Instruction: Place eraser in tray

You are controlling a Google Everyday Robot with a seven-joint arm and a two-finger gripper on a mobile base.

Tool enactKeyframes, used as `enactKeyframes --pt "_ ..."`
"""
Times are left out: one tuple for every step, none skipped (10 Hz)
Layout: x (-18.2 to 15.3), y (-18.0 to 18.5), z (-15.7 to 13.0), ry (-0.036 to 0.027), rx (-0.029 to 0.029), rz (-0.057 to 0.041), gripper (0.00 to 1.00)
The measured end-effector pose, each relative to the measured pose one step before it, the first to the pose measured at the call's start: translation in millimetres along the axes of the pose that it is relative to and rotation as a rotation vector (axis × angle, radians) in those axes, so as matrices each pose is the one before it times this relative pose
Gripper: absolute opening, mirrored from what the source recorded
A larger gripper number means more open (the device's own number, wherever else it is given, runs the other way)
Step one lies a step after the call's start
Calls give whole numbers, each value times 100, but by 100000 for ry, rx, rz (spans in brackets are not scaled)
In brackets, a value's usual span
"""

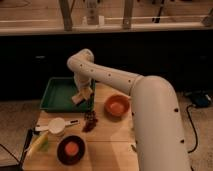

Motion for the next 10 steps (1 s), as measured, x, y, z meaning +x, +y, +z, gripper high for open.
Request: enactKeyframes --pt "305 -388 165 -176 35 -813 0" --pt "259 -582 186 -399 281 -1064 0" --pt "82 -319 111 -456 173 -975 0" --pt "424 -94 147 -124 -94 -689 0" --pt "172 -203 85 -136 162 -572 0" --pt "84 -289 134 -211 206 -732 0" --pt "-9 -462 180 -256 373 -1160 0" --pt "100 -176 121 -82 162 -523 0" --pt "196 -76 141 -33 27 -505 0" --pt "316 -139 105 -137 215 -474 0"
